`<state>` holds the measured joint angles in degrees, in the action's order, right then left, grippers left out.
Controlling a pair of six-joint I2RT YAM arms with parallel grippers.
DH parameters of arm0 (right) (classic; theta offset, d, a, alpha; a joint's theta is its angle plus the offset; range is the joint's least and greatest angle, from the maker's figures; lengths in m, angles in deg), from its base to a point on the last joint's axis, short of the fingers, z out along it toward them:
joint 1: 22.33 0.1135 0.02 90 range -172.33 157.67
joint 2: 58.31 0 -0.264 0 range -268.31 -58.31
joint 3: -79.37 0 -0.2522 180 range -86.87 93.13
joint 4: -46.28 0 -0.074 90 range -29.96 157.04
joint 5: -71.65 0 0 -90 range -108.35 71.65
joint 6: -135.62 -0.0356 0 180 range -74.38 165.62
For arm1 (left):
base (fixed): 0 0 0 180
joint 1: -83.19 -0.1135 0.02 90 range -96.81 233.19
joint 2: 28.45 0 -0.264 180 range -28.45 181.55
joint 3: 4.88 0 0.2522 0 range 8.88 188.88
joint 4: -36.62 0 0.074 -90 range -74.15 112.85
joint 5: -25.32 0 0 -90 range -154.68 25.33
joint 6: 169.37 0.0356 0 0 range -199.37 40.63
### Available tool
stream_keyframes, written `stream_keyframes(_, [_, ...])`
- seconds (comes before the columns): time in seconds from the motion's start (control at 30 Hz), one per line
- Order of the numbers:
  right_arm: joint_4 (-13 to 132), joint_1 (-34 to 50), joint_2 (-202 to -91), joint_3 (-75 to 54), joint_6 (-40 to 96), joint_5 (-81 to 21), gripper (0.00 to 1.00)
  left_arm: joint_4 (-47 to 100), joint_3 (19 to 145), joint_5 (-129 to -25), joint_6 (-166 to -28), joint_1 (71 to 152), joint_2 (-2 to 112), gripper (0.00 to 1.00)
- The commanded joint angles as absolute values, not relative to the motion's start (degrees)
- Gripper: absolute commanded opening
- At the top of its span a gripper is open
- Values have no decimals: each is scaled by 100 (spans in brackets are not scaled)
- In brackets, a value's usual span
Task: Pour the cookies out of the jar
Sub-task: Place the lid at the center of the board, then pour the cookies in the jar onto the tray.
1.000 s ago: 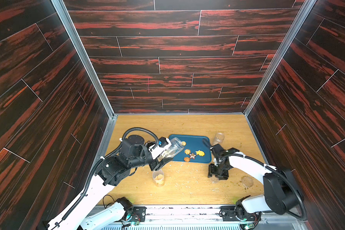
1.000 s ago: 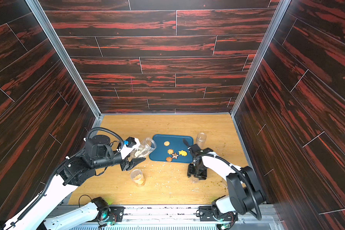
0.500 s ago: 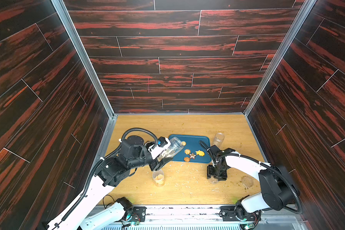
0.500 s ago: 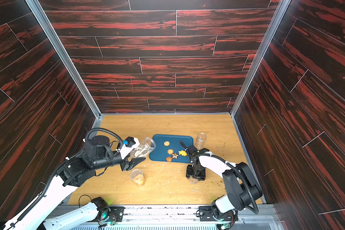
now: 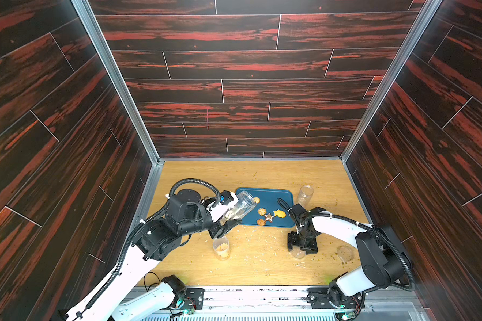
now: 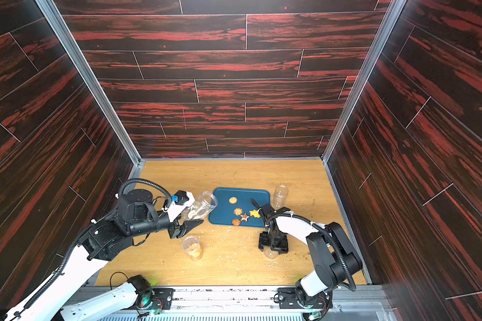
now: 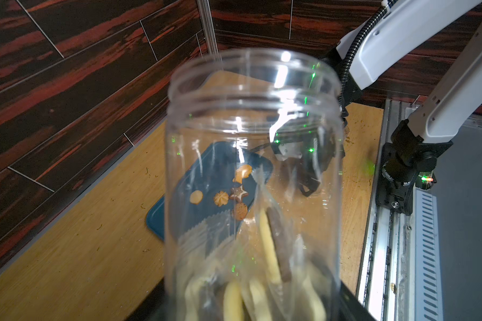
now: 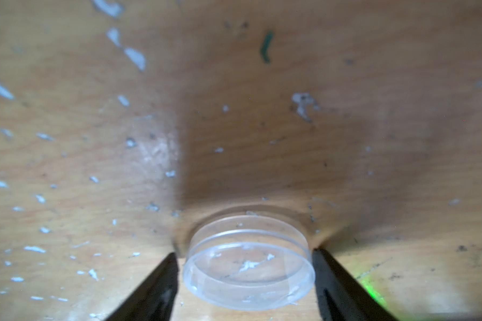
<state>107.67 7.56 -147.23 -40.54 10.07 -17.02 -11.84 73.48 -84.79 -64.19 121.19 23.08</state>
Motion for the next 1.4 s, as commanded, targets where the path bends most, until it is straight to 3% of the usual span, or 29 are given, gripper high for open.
stream_keyframes(0.0, [10850, 773, -14882, -4022, 941, -1514, 82, -1166, 7361, -8454, -6461, 12125, 2174, 38])
stream_keyframes(0.23, [11248, 773, -14391, -3655, 967, -1311, 83, -1088, 7296, -8437, -6550, 12118, 2113, 37])
stream_keyframes(0.63, [12007, 773, -13191, -1493, 1391, -902, 83, -611, 7209, -8493, -6711, 12122, 2243, 38])
stream_keyframes(0.93, [10281, 778, -12036, -1050, 2196, -1676, 85, -321, 7112, -8548, -6880, 12124, 2323, 38])
stream_keyframes(1.0, [9783, 781, -11775, -1202, 2327, -1788, 88, -249, 7072, -8553, -6930, 12124, 2323, 38])
stream_keyframes(1.07, [9168, 771, -11474, -1518, 2320, -1841, 98, -173, 7034, -8548, -6961, 12123, 2323, 38])
stream_keyframes(1.37, [7409, 777, -10842, -2547, 2562, -2597, 99, -55, 6892, -8522, -6933, 12122, 2358, 38])
